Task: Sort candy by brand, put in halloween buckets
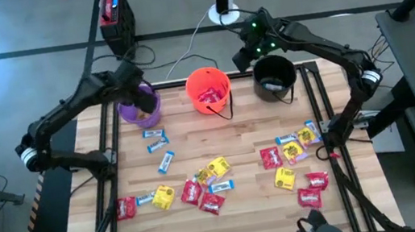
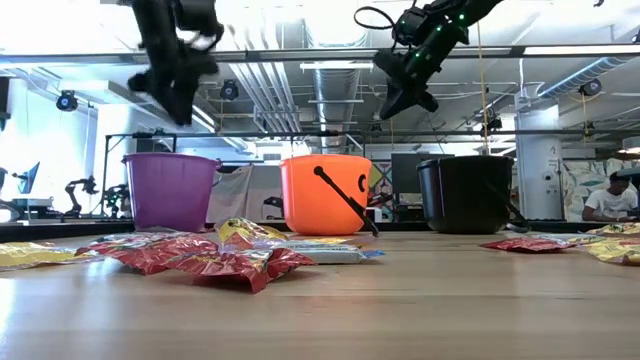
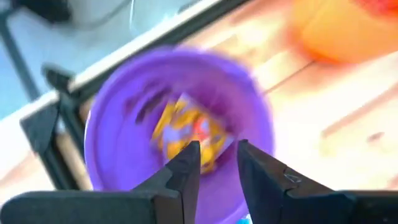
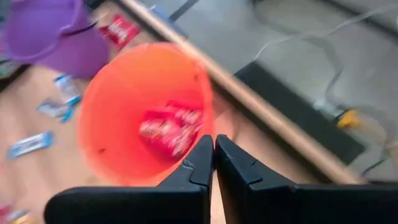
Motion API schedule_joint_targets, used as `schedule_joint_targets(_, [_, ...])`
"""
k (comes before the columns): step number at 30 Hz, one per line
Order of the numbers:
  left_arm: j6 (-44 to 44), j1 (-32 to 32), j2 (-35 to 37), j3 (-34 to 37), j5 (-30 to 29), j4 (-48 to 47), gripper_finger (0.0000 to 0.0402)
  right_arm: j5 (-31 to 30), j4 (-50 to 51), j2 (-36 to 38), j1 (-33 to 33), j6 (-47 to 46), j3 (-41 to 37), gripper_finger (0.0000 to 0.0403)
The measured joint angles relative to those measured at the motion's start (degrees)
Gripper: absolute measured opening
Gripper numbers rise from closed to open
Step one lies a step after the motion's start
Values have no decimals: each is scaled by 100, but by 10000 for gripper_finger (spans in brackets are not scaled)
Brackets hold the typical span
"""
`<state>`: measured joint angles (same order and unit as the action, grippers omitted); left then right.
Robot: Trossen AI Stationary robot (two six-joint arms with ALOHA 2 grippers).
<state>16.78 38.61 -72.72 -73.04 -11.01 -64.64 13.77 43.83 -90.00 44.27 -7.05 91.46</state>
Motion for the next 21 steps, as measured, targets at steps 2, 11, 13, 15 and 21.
schedule_joint_targets(2, [-125,-174,64,-289,3,6,90,338,246,44,-14,-179,0,9])
schedule_joint_targets(11, [-450,-1254,271,-734,267,90,91,1218,2966,70,-630,-254,-3,9])
schedule_joint_targets(13, [-420,-1465,315,-623,267,193,91,1210,3615,70,-899,0,-36,9])
schedule_joint_targets(15, [-405,-1687,327,-496,267,285,91,1174,4060,70,-1201,208,-113,9])
schedule_joint_targets(21, [167,-2301,339,-358,266,835,91,1084,4464,124,-2198,501,-695,9])
